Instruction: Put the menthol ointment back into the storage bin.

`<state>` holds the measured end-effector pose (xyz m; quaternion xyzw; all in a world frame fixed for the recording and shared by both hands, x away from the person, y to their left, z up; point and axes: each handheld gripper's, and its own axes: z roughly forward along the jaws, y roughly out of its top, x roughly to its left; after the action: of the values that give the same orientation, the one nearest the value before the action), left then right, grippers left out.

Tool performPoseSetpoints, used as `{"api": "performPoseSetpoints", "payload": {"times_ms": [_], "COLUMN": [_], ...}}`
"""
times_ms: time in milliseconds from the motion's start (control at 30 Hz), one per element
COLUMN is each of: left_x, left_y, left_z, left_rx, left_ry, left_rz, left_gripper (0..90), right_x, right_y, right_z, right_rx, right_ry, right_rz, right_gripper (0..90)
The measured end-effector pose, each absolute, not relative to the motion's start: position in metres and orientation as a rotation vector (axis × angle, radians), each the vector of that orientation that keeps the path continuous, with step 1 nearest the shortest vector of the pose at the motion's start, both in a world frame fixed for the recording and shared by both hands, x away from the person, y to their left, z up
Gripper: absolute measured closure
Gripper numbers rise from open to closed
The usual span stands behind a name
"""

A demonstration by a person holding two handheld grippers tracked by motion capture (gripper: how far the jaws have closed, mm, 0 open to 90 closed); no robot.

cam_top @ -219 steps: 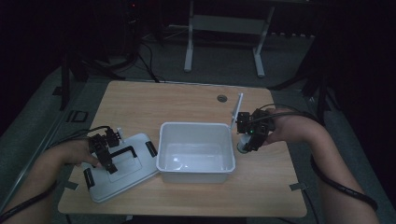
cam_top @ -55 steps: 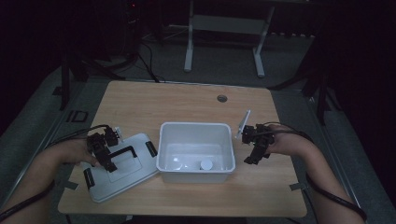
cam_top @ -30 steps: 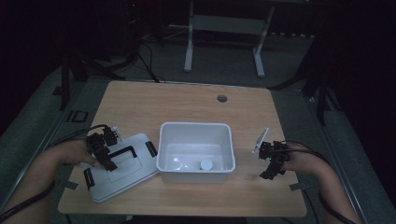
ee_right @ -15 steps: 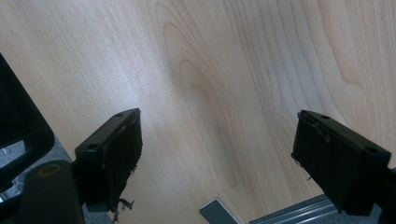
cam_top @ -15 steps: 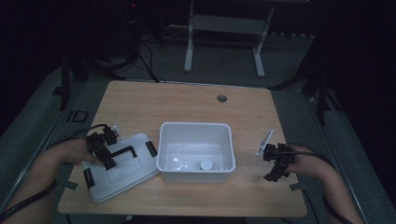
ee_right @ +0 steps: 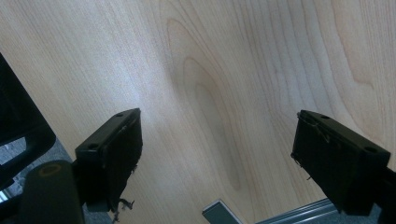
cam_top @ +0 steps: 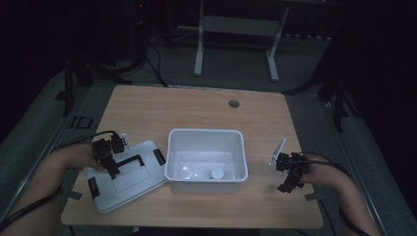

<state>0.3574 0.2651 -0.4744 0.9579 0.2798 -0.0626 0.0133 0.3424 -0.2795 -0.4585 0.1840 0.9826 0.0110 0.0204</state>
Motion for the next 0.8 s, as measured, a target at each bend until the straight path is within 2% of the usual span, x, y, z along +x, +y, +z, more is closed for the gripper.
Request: {"api": "performPoseSetpoints", "payload": {"times_ms": [300,500,600,800], "left_x": [0.358,0.359,0.359,0.360], "left_y": [0.262,0.260,0.258,0.261], "left_z": [-0.478,-0.479,-0.479,-0.479], "left_rx": [3.038,3.028,3.024,2.983], "left_ry": [0.884,0.891,0.891,0.928], "left_rz": [-0.204,-0.225,-0.235,-0.256], "left_gripper": [76.1,76.2,82.1,83.2], "right_x": [0.342,0.341,0.339,0.336], "right_y": [-0.280,-0.281,-0.282,-0.282], "right_z": [-0.457,-0.461,-0.466,-0.470], "right_rx": [0.574,0.577,0.574,0.566], "right_ry": [3.049,3.049,3.051,3.056], "right_rz": [0.047,0.041,0.044,0.035], "right_gripper": [17.7,17.7,17.7,17.7]}}
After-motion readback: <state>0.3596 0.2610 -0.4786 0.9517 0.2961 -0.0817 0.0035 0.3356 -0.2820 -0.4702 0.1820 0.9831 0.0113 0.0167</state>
